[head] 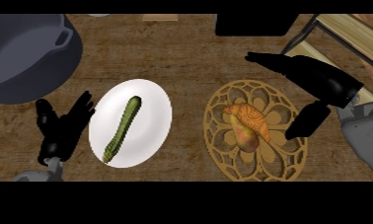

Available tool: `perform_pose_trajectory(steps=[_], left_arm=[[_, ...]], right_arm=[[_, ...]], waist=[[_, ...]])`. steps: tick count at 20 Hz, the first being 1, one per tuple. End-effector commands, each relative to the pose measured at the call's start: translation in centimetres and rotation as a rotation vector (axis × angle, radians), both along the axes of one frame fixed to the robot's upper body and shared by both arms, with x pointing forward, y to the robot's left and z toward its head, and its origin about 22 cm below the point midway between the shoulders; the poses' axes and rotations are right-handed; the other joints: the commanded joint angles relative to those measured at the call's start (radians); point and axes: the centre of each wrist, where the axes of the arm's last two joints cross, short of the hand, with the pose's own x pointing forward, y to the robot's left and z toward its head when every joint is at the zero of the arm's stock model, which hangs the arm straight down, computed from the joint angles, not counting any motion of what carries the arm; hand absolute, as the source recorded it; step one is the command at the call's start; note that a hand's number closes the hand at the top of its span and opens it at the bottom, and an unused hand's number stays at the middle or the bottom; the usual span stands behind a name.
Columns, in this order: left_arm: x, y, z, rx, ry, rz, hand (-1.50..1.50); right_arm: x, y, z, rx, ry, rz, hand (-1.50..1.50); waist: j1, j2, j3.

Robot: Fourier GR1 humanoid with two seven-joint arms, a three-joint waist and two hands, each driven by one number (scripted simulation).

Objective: Pick the croissant from the placemat and place it in the tiered shelf

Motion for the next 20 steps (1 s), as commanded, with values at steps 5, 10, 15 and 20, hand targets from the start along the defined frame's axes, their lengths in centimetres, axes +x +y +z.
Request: perform_pose_trajectory(steps=[5, 10, 15, 20], left_arm=[[0.0, -0.1, 0.4, 0.005, 0.005, -0.014, 0.00], [-0.2, -0.1, 0.2, -0.008, -0.010, 0.005, 0.00], [1.2, -1.0, -0.2, 0.011, 0.001, -0.004, 0.00], [0.1, 0.2, 0.0, -0.002, 0.011, 0.000, 0.00]], right_arm=[[-1.3, 4.9, -2.4, -0.173, -0.002, -0.039, -1.50], [-2.3, 5.4, -3.4, -0.242, 0.006, -0.044, -1.50], [-3.1, 4.8, -4.7, -0.272, -0.006, -0.102, -1.50], [-4.6, 3.8, -5.8, -0.285, -0.057, -0.116, -1.50]], waist=[[0.006, 0.002, 0.001], [0.005, 0.002, 0.001], [-0.001, 0.002, 0.001], [0.000, 0.002, 0.001]])
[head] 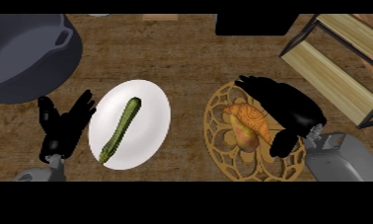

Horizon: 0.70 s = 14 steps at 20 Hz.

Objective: Pick the croissant from the placemat and place it in the tiered shelf

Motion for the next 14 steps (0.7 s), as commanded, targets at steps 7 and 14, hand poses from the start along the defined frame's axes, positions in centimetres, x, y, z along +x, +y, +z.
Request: perform_pose_trajectory(steps=[7, 14], left_arm=[[-0.8, -1.2, -0.8, -0.008, 0.005, -0.005, 0.00], [0.6, 0.1, 0.0, -0.012, 0.005, -0.002, 0.00]], right_arm=[[-1.7, -0.8, -4.7, -0.022, -0.011, -0.024, -1.50], [0.6, 1.2, -7.0, -0.077, -0.079, -0.057, -1.50]], waist=[[0.000, 0.000, 0.000], [0.001, 0.001, 0.000]])
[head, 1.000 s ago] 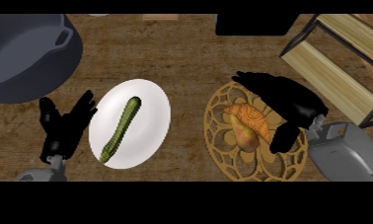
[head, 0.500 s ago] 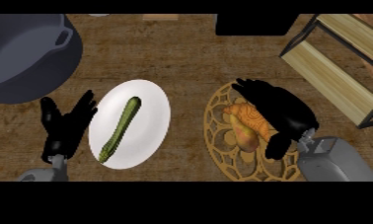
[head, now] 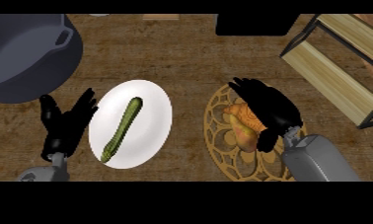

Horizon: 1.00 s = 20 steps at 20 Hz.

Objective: Pick the croissant from the placemat and place it in the tiered shelf

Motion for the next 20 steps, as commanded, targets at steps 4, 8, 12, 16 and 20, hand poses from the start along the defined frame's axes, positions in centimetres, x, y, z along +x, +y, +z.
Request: perform_pose_trajectory(steps=[4, 8, 12, 16, 20], left_arm=[[0.6, 0.7, -0.4, 0.015, 0.002, 0.009, 0.00], [0.1, 0.8, 1.1, 0.003, -0.002, 0.019, 0.00], [-0.9, -0.2, -0.2, -0.005, -0.004, -0.001, 0.00], [2.0, -0.9, 1.7, -0.004, -0.001, 0.009, 0.00], [0.4, -1.3, 0.8, -0.003, -0.003, -0.016, 0.00]], right_arm=[[-0.4, -2.0, -1.5, -0.043, -0.042, 0.007, -1.50], [0.6, -1.1, -3.2, 0.021, -0.057, 0.016, -1.50], [2.2, -1.0, -4.3, 0.039, -0.057, 0.018, -1.50], [2.9, -0.9, -4.9, 0.030, -0.044, 0.028, -1.50], [2.3, -0.2, -6.3, -0.168, 0.096, 0.185, 1.50]], waist=[[-0.004, 0.000, 0.000], [-0.001, 0.000, 0.000], [0.001, 0.000, 0.000], [-0.001, 0.000, 0.000], [0.007, 0.001, 0.000]])
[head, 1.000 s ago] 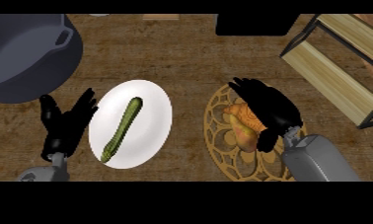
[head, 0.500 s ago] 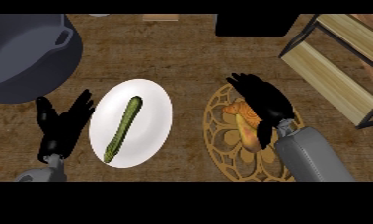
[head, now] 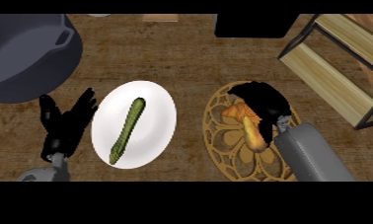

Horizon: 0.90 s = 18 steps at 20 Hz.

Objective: Pick the croissant from the placemat and place it in the tiered shelf

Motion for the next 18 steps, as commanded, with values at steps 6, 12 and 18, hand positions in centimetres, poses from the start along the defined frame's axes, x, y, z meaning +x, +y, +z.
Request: perform_pose_trajectory(steps=[6, 12, 18], left_arm=[[-0.6, -0.2, -1.7, -0.001, 0.003, 0.004, 0.00], [-0.5, 0.3, -1.7, 0.004, 0.010, 0.011, 0.00], [-0.4, 1.3, -0.5, -0.010, 0.006, 0.054, 0.00]], right_arm=[[-1.4, 1.8, -3.7, -0.008, 0.072, 0.149, 1.50], [-4.1, 2.1, -2.5, 0.117, 0.007, 0.237, 1.50], [-0.6, -2.0, -0.2, 0.315, -0.055, -0.501, 1.50]], waist=[[0.004, 0.015, 0.016], [-0.014, 0.011, 0.015], [-0.059, 0.010, 0.017]])
